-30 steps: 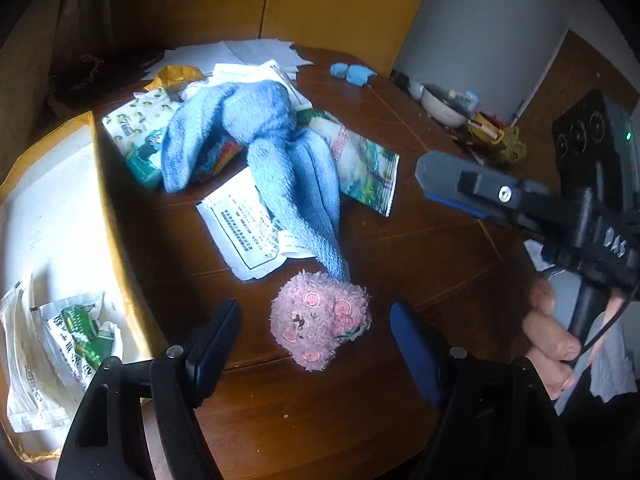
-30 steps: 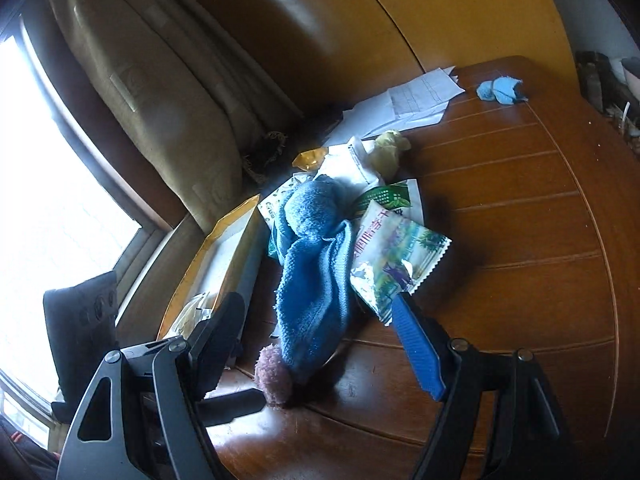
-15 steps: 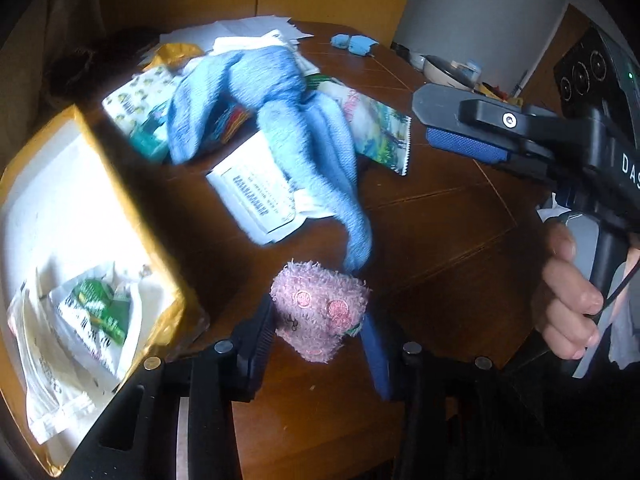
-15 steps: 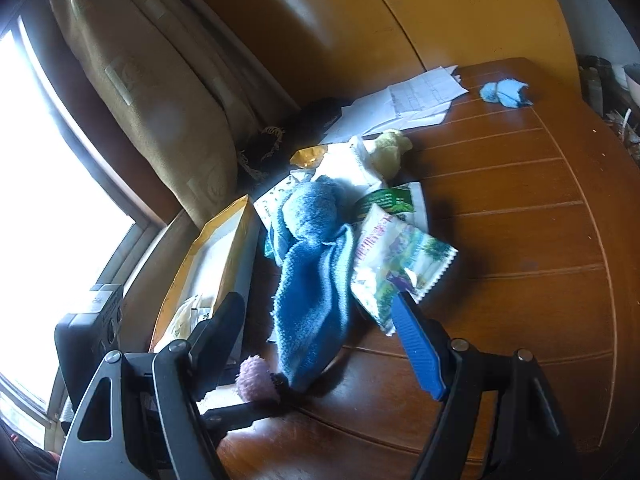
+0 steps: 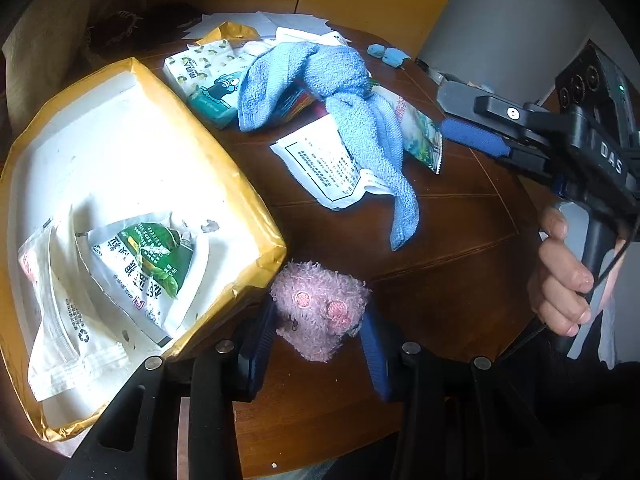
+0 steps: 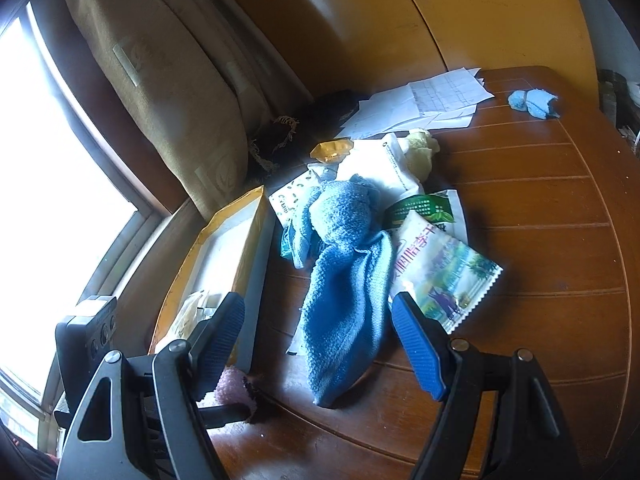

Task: Organize soft objects
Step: 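Grasp the pink plush ball with the left gripper, then grasp the blue towel with the right gripper while the left holds the pink ball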

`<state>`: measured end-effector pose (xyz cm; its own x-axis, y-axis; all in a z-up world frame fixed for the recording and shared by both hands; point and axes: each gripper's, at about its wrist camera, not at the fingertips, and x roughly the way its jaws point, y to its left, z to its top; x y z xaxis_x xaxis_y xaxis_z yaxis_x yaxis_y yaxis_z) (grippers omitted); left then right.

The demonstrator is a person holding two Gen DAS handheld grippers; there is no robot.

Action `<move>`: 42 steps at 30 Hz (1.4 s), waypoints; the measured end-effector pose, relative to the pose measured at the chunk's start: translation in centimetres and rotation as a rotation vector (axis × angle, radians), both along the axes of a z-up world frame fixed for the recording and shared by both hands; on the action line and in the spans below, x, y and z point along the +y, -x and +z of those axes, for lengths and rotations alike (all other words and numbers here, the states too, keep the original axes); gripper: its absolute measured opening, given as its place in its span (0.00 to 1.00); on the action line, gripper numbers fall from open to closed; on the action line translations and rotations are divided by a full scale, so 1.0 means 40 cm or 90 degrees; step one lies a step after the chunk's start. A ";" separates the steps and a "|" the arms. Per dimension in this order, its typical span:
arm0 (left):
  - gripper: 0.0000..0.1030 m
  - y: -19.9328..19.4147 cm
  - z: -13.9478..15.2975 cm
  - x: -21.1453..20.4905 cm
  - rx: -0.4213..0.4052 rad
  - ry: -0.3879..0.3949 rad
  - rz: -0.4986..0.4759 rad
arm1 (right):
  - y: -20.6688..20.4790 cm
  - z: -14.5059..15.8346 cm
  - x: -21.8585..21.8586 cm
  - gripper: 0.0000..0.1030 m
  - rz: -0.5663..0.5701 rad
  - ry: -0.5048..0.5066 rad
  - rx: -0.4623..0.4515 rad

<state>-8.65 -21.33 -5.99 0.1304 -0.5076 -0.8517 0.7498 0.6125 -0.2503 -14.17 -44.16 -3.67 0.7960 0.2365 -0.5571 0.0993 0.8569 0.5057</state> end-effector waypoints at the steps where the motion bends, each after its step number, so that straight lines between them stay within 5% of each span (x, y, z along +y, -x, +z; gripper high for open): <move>1: 0.41 0.005 0.002 0.012 -0.005 -0.002 0.000 | -0.005 0.002 0.003 0.74 0.001 0.004 0.001; 13: 0.41 -0.027 -0.003 0.092 0.017 0.019 0.030 | -0.158 0.050 0.011 0.74 0.008 0.098 0.049; 20: 0.41 -0.018 -0.003 0.097 0.027 0.043 0.029 | -0.256 0.005 0.009 0.73 -0.010 0.144 0.115; 24: 0.41 0.005 0.002 0.082 0.040 0.067 0.013 | -0.270 -0.023 0.008 0.43 -0.015 0.134 0.134; 31: 0.41 0.010 0.070 0.084 0.033 0.145 0.027 | -0.200 0.035 0.005 0.36 -0.033 0.110 0.070; 35: 0.41 -0.006 0.140 0.127 0.008 0.188 0.081 | -0.139 0.103 0.006 0.36 -0.032 0.095 0.016; 42: 0.41 -0.086 0.230 0.227 -0.049 0.193 0.221 | -0.107 0.218 0.067 0.36 0.027 0.034 -0.064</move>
<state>-5.21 -12.25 3.20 0.3933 -0.6475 -0.6527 0.5365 0.7382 -0.4090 -9.91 -41.50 5.06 0.8387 0.2429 -0.4875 0.0140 0.8851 0.4652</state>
